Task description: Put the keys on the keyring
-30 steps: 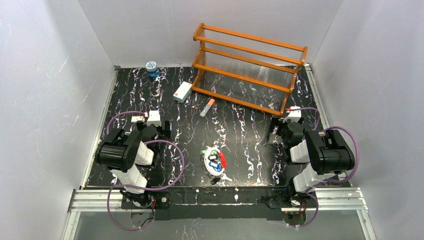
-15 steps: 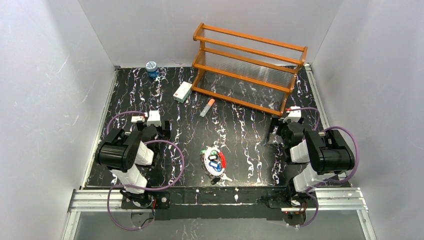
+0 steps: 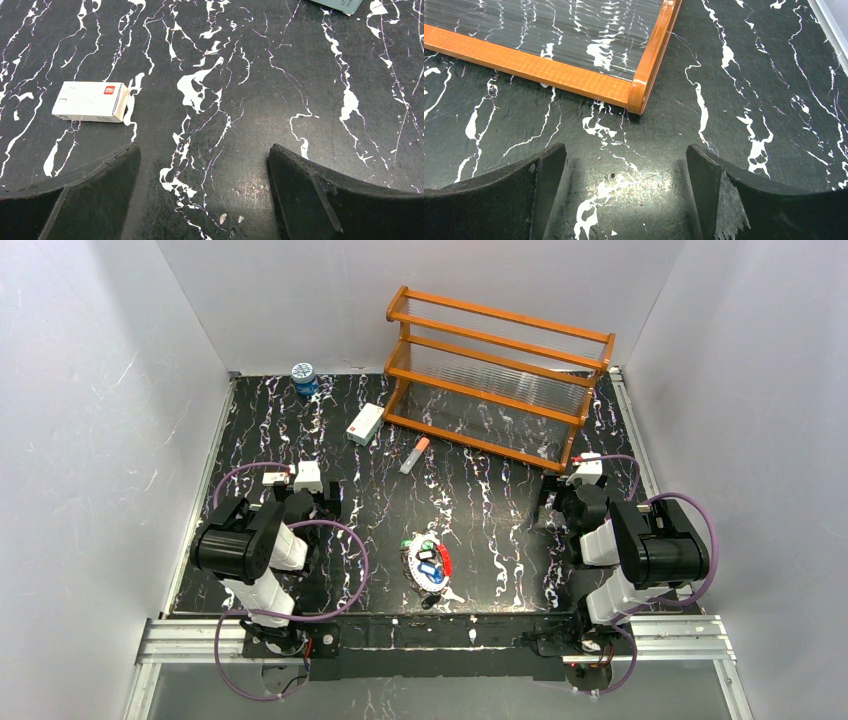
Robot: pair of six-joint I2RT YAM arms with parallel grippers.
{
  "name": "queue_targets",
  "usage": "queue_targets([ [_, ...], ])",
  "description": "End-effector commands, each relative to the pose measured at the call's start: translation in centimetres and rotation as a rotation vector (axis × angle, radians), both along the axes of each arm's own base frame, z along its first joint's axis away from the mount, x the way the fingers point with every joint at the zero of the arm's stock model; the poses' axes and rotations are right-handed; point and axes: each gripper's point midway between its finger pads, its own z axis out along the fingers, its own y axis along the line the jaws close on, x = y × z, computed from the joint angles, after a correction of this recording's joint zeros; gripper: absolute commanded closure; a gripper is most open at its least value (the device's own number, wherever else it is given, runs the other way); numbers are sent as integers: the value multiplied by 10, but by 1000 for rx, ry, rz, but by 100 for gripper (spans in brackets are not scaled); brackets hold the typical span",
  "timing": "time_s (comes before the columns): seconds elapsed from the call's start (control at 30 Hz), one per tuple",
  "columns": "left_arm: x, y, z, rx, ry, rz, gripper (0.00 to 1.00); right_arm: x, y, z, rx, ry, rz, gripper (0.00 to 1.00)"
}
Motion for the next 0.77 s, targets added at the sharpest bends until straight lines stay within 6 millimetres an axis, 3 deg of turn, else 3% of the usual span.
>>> queue_targets([
  [0.0, 7, 4, 8, 8, -24, 21, 2, 14, -4, 23, 7, -84, -26, 1],
  [0.73, 12, 3, 4, -15, 0, 0, 2, 14, -4, 23, 7, -84, -26, 1],
])
